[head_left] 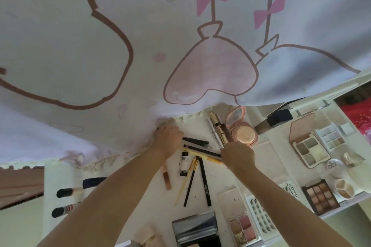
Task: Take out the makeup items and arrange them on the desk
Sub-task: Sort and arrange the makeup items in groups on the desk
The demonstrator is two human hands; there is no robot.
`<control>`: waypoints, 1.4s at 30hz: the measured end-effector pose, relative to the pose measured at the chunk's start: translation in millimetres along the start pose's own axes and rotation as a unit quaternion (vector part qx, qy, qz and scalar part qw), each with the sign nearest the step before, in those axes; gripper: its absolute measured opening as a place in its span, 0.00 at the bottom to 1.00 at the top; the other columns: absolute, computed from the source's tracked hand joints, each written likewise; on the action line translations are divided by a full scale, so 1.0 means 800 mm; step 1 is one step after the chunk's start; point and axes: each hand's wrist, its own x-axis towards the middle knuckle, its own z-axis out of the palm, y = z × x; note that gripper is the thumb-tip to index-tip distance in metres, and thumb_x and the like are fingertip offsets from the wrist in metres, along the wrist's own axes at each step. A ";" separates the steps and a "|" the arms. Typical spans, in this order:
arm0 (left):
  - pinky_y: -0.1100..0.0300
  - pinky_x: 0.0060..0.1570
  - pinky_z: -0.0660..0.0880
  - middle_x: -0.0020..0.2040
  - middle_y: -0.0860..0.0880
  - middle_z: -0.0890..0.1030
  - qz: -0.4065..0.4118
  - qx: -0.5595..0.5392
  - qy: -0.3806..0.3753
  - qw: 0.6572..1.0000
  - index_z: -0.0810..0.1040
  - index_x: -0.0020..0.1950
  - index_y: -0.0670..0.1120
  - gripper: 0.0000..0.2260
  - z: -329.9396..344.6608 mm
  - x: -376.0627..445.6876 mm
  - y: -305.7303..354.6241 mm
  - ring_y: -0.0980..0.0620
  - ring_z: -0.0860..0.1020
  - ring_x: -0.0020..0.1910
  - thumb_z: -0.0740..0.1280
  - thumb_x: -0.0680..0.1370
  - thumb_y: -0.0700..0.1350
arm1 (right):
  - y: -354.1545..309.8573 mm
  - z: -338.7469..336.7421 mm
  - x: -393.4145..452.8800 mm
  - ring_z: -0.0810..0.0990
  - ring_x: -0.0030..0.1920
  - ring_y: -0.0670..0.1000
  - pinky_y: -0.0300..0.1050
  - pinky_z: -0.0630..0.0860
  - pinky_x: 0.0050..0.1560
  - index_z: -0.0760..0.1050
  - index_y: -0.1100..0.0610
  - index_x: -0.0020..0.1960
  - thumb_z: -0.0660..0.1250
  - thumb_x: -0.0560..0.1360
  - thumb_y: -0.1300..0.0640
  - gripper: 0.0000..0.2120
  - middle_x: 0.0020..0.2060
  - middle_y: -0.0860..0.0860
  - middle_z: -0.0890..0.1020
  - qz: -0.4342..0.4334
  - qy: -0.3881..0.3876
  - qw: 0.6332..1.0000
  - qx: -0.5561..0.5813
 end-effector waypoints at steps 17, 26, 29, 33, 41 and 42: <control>0.59 0.62 0.65 0.66 0.48 0.67 -0.101 -0.164 0.042 0.980 0.66 0.66 0.44 0.17 0.020 -0.104 -0.005 0.49 0.65 0.65 0.56 0.77 0.39 | -0.054 0.021 -0.032 0.71 0.61 0.56 0.46 0.72 0.56 0.67 0.57 0.65 0.56 0.76 0.61 0.17 0.60 0.56 0.72 -0.238 0.006 0.970 0.047; 0.58 0.61 0.66 0.67 0.49 0.69 -0.210 -0.285 0.044 0.934 0.64 0.69 0.47 0.17 0.033 -0.186 0.008 0.50 0.66 0.65 0.54 0.80 0.45 | -0.106 0.004 0.001 0.62 0.65 0.55 0.48 0.67 0.62 0.70 0.60 0.61 0.59 0.74 0.64 0.15 0.63 0.55 0.66 -0.379 0.002 0.905 -0.195; 0.60 0.52 0.70 0.57 0.47 0.76 -0.256 -0.444 0.063 0.857 0.62 0.70 0.46 0.17 0.028 -0.199 0.018 0.50 0.74 0.54 0.52 0.81 0.45 | -0.104 -0.009 -0.014 0.69 0.59 0.52 0.45 0.70 0.58 0.69 0.58 0.61 0.56 0.78 0.56 0.14 0.57 0.52 0.72 -0.379 -0.028 0.919 -0.109; 0.70 0.37 0.68 0.46 0.50 0.74 -0.263 -0.625 0.134 0.723 0.63 0.65 0.45 0.13 0.002 -0.210 0.037 0.58 0.73 0.39 0.50 0.81 0.46 | -0.110 -0.035 -0.065 0.70 0.33 0.47 0.34 0.65 0.35 0.68 0.55 0.39 0.54 0.79 0.52 0.12 0.30 0.45 0.67 -0.384 -0.056 0.916 0.098; 0.71 0.29 0.65 0.21 0.55 0.68 -0.279 -0.586 0.341 0.680 0.63 0.32 0.52 0.16 -0.054 -0.226 0.066 0.64 0.71 0.25 0.53 0.81 0.43 | -0.132 -0.059 -0.137 0.59 0.15 0.42 0.36 0.59 0.21 0.61 0.52 0.17 0.53 0.79 0.51 0.31 0.12 0.45 0.61 -0.201 -0.034 0.846 0.492; 0.70 0.29 0.64 0.22 0.55 0.67 -0.277 -0.592 0.356 0.668 0.63 0.33 0.52 0.16 -0.057 -0.227 0.065 0.61 0.69 0.25 0.54 0.80 0.42 | -0.135 -0.062 -0.142 0.59 0.14 0.42 0.35 0.58 0.19 0.60 0.52 0.16 0.53 0.79 0.51 0.32 0.12 0.45 0.60 -0.192 -0.036 0.841 0.505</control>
